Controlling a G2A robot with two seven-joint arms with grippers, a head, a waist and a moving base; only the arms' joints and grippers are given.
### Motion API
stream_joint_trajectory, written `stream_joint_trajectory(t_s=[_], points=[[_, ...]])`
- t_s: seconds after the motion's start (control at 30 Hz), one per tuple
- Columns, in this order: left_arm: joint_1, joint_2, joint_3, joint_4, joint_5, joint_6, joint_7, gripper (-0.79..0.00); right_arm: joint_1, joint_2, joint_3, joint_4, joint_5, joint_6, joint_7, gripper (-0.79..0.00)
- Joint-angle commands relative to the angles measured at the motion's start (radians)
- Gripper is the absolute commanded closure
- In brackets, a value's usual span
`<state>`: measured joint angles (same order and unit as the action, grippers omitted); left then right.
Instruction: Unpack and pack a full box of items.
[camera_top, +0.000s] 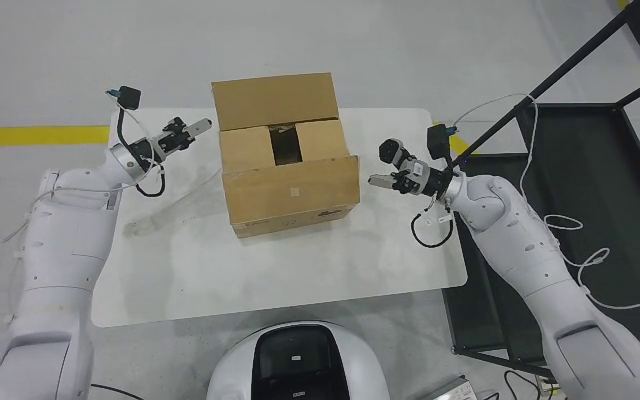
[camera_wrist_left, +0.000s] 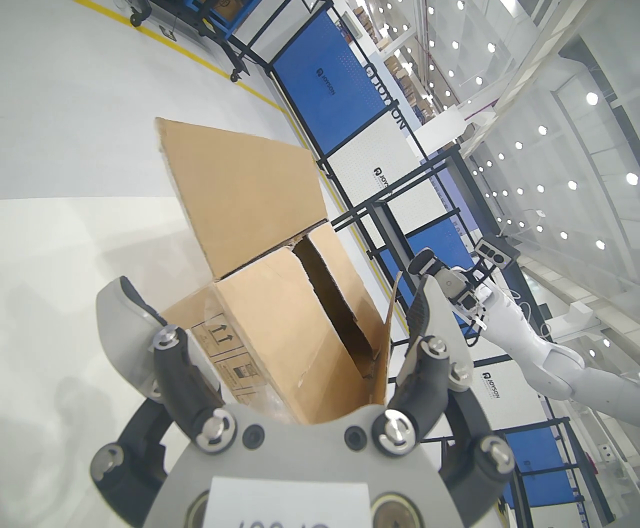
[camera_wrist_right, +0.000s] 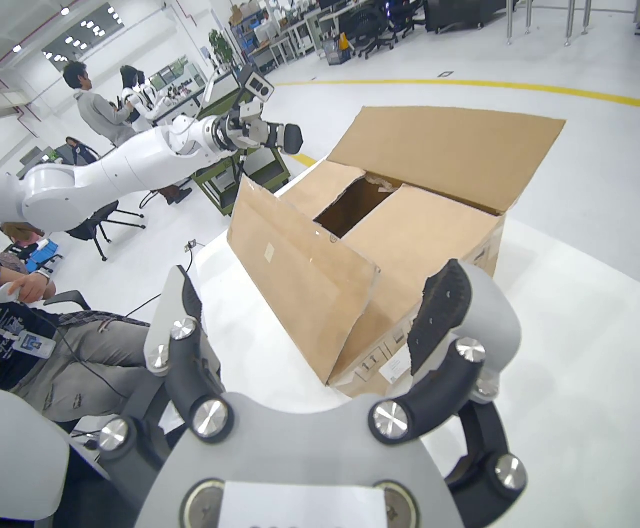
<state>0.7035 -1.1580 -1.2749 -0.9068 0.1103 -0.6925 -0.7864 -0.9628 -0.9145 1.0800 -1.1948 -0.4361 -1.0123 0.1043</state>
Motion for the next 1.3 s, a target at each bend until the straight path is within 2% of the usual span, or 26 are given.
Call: stream_joint_trajectory(t_s=[0.0,0.27,0.37,0.63,0.77,0.87,1.27], points=[[0.009,0.003,0.001,-0.026,-0.039,-0.011,-0.051,-0.785,-0.005,0.008,0.007,0.003,-0.001,0.0,-0.025,-0.785],[0.028,0.025,-0.014,-0.081,-0.181,-0.058,-0.255,-0.785,-0.045,0.051,0.052,0.017,-0.001,0.0,-0.145,-0.785],[0.05,0.041,-0.003,-0.141,-0.198,-0.043,-0.298,-0.785,-0.059,0.067,0.076,0.03,-0.027,0.0,-0.193,-0.785],[0.169,0.12,0.027,-0.34,-0.315,-0.01,-0.332,-0.785,-0.131,0.099,0.107,0.009,-0.104,0.0,-0.36,-0.785],[0.214,0.154,0.037,-0.399,-0.392,-0.027,-0.314,-0.785,-0.156,0.107,0.09,-0.006,-0.149,0.0,-0.428,-0.785],[0.228,0.177,0.026,-0.396,-0.372,-0.073,-0.268,-0.785,-0.161,0.111,0.079,-0.008,-0.196,0.0,-0.488,-0.785],[0.228,0.179,0.023,-0.386,-0.358,-0.092,-0.25,-0.785,-0.161,0.111,0.077,-0.007,-0.202,0.0,-0.495,-0.785]])
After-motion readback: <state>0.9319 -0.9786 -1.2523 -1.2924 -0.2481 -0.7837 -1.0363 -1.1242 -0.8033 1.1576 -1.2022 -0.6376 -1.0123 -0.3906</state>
